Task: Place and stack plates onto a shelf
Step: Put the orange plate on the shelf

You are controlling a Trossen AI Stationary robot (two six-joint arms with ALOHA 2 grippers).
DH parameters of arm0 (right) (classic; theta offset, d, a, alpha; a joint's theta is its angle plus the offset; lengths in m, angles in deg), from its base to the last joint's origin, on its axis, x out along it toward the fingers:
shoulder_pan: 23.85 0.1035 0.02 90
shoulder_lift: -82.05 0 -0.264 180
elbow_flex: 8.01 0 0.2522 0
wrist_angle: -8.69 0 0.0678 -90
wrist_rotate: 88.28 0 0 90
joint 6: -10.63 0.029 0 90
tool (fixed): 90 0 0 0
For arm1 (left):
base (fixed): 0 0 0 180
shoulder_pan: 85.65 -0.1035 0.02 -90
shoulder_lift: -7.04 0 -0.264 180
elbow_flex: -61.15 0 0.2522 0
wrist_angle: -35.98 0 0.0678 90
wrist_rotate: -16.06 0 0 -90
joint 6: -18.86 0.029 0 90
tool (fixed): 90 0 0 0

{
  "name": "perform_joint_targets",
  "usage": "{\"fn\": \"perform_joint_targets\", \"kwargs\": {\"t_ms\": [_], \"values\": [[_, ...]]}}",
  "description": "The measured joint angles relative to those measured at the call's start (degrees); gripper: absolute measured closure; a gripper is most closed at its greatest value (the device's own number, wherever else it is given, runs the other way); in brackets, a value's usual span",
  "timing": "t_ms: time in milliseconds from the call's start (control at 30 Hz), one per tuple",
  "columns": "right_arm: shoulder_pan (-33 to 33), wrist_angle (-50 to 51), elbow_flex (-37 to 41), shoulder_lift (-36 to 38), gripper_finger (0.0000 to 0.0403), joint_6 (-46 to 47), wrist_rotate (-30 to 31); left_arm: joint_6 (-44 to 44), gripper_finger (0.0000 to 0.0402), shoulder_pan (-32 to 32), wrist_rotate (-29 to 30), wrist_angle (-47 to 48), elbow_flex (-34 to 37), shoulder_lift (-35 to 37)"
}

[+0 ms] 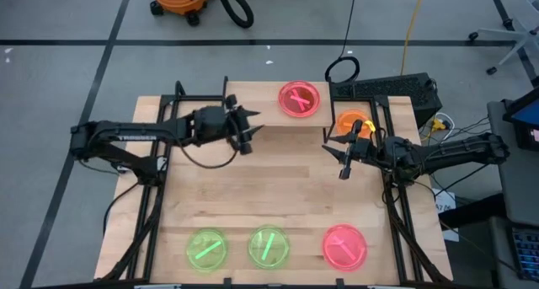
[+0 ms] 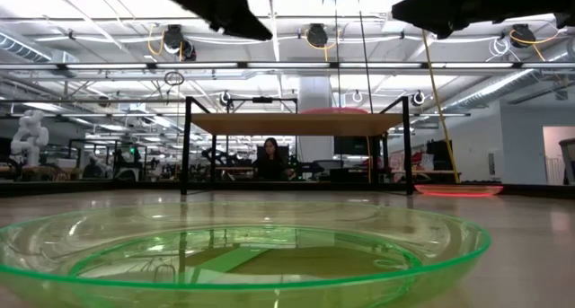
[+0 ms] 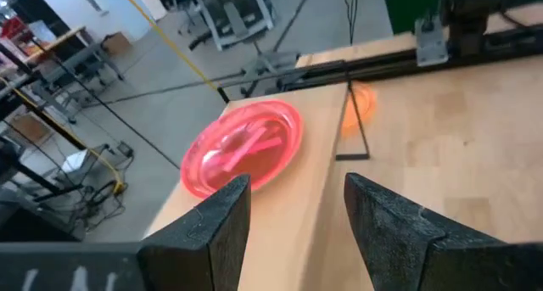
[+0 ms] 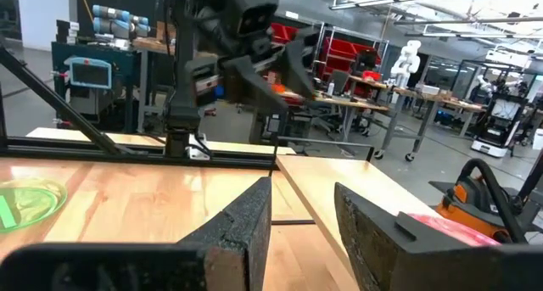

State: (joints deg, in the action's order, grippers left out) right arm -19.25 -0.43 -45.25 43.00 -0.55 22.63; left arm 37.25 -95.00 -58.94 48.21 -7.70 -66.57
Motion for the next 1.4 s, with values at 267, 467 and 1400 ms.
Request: {"fn": "perform_joint_targets", "kwargs": {"t_ms": [267, 467, 1400], "values": [[-0.02, -0.27, 0.0, -0.11, 0.0287, -0.07, 1.45, -6.8, 0.0204, 2.04, -0.46, -34.16, 24.89, 9.14], [-0.15, -0.41, 0.0, -0.11, 0.0287, -0.17, 1.72, -12.48, 0.0204, 2.69, -0.07, -48.67, 35.82, 12.78], [0.29, 7.43, -3.58, -0.78, 0.0287, 10.27, 0.02, -11.0, 0.0204, 2.18, 1.1, -49.71, 36.91, 14.08]]}}
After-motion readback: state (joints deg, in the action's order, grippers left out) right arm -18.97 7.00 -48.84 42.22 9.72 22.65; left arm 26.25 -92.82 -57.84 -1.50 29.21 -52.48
